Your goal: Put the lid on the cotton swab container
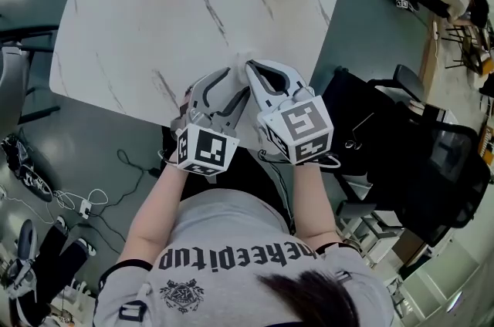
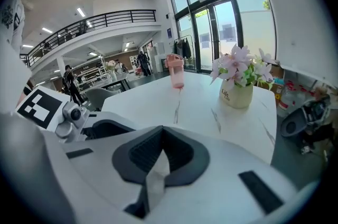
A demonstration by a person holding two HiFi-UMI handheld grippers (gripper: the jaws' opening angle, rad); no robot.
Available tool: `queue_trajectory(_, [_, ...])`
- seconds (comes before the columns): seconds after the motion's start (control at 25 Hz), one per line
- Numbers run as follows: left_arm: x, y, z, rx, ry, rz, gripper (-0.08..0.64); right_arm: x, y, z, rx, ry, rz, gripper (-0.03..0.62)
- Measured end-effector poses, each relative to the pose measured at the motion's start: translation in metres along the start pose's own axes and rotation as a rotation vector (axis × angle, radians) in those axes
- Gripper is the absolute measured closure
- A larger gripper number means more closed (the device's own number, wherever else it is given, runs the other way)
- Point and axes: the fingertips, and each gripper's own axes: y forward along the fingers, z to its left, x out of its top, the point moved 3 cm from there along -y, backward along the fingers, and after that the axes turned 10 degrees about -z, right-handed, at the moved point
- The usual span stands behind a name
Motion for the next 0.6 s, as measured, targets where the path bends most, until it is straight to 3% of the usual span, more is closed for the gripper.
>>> queue_trajectory(0.2, [0.008,-0.012,0.008,0.012,-0.001,-0.032,0.364,0.005,0.001,0.002,-0.008,0.017,-0.031,0.58])
queue_trajectory(0.36, [0.02,-0.023,0.017,0.029,0.003,-0.075,0.472,0.009,0.0,0.006,-0.028,0.054,-0.059,0.581])
queue_trajectory(0.6, [0.033,-0.031,0.026,-0.043,0.003,-0.101,0.538,0.016,-0.006,0.012,-0.085,0.119,-0.113,0.581])
